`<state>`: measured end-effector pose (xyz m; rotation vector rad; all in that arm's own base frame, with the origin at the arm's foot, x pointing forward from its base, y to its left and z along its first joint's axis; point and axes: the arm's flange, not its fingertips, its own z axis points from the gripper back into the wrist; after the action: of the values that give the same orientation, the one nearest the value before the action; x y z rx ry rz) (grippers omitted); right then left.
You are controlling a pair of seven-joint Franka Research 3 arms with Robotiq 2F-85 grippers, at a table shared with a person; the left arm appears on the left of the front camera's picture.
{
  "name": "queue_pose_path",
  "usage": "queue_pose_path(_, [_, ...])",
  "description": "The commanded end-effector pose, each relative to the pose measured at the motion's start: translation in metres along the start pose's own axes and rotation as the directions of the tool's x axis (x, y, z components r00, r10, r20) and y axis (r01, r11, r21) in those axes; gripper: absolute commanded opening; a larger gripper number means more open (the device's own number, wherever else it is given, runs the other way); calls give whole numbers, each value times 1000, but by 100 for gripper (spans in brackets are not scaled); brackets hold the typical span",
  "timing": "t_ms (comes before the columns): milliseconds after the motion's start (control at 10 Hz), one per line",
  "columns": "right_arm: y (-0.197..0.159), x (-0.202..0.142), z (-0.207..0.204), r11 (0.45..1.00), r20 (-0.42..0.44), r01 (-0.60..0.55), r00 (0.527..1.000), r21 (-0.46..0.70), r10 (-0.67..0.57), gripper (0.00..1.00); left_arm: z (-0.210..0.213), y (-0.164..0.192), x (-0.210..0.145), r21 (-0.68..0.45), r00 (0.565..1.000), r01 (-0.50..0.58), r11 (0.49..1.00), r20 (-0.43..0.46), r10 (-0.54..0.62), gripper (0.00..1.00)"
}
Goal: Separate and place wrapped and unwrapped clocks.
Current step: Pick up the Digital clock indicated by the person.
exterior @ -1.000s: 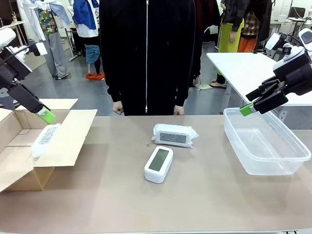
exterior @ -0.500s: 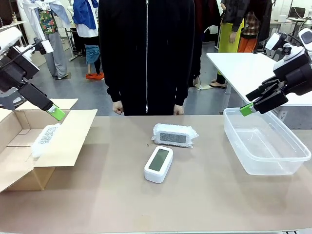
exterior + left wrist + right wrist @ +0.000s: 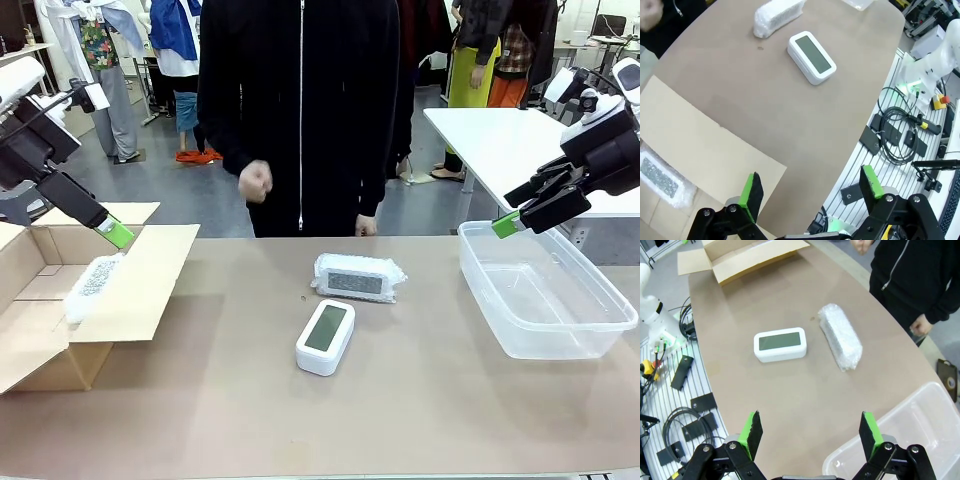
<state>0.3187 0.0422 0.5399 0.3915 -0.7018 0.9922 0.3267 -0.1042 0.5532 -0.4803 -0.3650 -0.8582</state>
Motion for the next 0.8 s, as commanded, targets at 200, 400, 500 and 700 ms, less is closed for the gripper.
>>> queue_pose_path(200, [-2, 0, -3, 1000, 25, -9, 1000, 25, 9, 100, 1, 0, 0, -1, 1000, 6, 1000, -9, -6, 100])
queue_pose_path(400, [-2, 0, -3, 1000, 25, -9, 1000, 25, 9, 100, 1, 0, 0, -1, 1000, 6, 1000, -9, -6, 100])
queue_pose_path(500, [-2, 0, -3, 1000, 25, -9, 1000, 25, 9, 100, 1, 0, 0, -1, 1000, 6, 1000, -9, -6, 100])
queue_pose_path(700, [-2, 0, -3, 1000, 25, -9, 1000, 25, 9, 100, 1, 0, 0, -1, 1000, 6, 1000, -9, -6, 100])
